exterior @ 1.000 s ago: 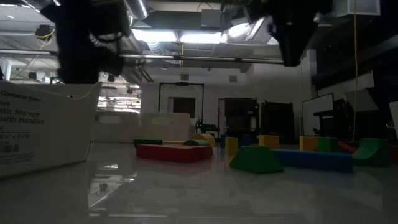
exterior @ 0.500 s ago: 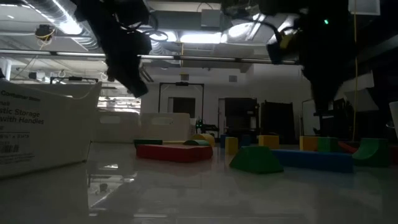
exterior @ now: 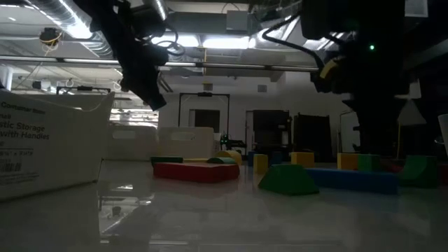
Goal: Sort blocks
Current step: Put the blue block into the top left white bin
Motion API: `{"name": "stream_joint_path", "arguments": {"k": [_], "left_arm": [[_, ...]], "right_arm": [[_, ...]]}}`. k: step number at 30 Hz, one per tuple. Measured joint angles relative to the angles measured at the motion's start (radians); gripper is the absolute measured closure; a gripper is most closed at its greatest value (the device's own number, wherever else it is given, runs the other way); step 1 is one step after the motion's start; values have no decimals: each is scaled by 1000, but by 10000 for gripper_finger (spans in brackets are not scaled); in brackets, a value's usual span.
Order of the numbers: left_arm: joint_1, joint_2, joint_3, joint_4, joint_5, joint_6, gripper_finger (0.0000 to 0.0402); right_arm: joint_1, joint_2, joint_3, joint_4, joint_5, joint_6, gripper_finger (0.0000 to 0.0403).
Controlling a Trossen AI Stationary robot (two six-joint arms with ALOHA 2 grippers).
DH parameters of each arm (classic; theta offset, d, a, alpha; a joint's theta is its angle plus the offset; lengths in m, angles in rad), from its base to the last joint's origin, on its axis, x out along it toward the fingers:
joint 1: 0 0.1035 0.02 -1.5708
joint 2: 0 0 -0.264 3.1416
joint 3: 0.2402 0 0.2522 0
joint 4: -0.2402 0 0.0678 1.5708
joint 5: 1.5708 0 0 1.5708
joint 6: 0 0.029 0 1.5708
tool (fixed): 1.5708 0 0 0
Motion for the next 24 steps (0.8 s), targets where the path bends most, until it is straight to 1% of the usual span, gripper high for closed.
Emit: {"name": "stream_joint_path", "arguments": {"k": [11, 17, 24], "left_arm": [[13, 0, 0, -1, 1, 8, 285], [16, 0, 0, 11, 1, 31, 285], [75, 0, 0, 116, 1, 47, 285]], "right_arm": [[-3, 0, -100, 185, 1, 14, 233], [-3, 0, -131, 182, 0, 40, 233], [-3, 0, -142, 186, -20, 40, 236]]}}
